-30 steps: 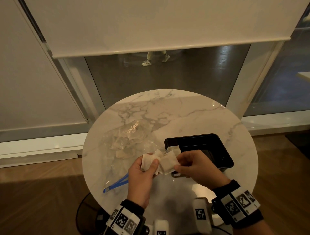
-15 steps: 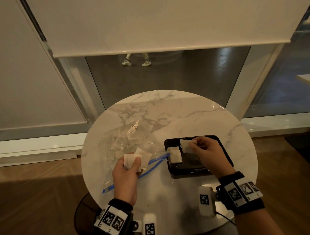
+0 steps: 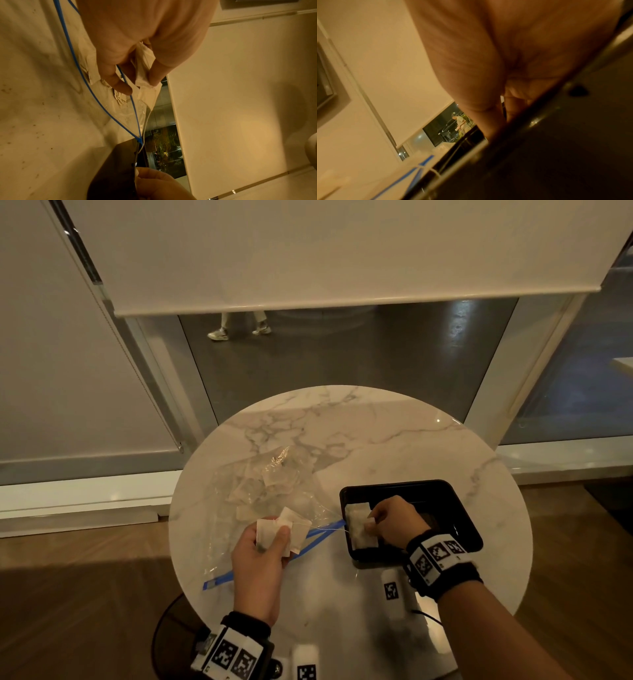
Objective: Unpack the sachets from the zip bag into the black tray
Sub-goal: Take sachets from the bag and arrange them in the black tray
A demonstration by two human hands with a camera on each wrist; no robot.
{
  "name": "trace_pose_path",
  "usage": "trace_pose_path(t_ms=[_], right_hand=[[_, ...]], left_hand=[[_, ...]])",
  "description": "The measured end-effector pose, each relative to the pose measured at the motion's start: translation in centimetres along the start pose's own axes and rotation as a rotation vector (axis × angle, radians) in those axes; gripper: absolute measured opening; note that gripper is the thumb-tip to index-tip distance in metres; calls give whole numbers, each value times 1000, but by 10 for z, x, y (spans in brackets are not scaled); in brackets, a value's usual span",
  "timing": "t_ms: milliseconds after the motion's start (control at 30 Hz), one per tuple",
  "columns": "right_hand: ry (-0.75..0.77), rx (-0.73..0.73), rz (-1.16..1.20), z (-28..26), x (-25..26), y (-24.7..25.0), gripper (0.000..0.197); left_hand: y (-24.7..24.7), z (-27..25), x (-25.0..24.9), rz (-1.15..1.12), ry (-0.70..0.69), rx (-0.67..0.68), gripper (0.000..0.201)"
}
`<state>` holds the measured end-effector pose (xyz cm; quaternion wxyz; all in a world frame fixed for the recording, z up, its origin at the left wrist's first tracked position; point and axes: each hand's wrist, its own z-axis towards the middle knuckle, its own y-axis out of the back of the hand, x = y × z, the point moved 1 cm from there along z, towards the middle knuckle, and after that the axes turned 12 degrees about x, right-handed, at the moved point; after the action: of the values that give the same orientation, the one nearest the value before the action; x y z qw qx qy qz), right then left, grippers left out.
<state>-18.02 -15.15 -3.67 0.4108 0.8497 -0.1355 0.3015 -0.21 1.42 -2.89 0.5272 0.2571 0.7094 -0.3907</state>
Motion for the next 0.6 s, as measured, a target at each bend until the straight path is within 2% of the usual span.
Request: trace_pose_path(t_ms=[167, 267, 600], right_hand=[[-33, -35, -54, 6, 2, -4, 9], [-44, -42, -62, 7, 3, -4, 2], [-37, -79, -50, 9, 5, -1, 3]], left_hand=[[-1, -2, -2, 42, -14, 11, 15], [1, -2, -2, 66, -18, 8, 15], [3, -3, -4, 111, -14, 15, 15]])
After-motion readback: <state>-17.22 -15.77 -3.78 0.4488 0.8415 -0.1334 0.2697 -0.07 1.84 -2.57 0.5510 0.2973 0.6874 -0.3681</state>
